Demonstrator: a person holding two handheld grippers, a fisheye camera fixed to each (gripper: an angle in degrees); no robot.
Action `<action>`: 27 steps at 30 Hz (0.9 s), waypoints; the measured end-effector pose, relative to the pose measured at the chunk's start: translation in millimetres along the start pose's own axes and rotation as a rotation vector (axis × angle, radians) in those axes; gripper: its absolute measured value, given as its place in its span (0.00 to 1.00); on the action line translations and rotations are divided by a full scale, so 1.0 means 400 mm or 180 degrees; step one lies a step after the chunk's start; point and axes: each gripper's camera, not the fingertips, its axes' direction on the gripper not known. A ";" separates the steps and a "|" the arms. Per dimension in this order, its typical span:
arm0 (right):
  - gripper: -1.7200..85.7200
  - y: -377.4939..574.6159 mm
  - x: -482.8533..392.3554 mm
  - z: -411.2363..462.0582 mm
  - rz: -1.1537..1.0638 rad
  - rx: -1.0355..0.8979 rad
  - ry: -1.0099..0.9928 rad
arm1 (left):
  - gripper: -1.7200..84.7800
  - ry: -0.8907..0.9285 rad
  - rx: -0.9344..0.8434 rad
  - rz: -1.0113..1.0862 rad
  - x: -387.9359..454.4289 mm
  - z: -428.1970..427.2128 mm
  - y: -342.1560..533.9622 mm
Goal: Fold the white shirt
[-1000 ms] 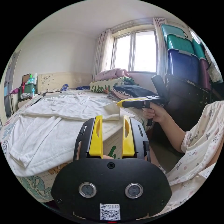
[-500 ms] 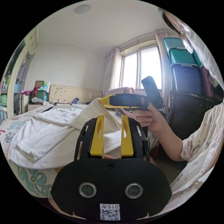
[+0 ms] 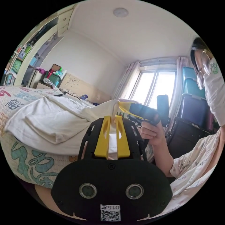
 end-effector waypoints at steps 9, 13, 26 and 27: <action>0.12 0.005 -0.338 0.445 -0.1368 -0.0989 0.0238 | 0.02 -0.0758 0.0452 -0.0205 -0.096 -0.237 -0.182; 0.12 0.011 -0.349 0.638 -0.1405 -0.1435 0.0179 | 0.02 -0.0754 0.0279 -0.0311 -0.097 -0.244 -0.205; 0.06 0.029 -0.145 0.540 -0.1158 -0.1459 0.0523 | 0.02 -0.0366 0.0176 -0.0314 -0.055 -0.196 -0.340; 0.06 0.017 -0.081 0.478 -0.1017 -0.1379 0.0479 | 0.02 -0.0274 0.0124 -0.0183 -0.044 -0.179 -0.383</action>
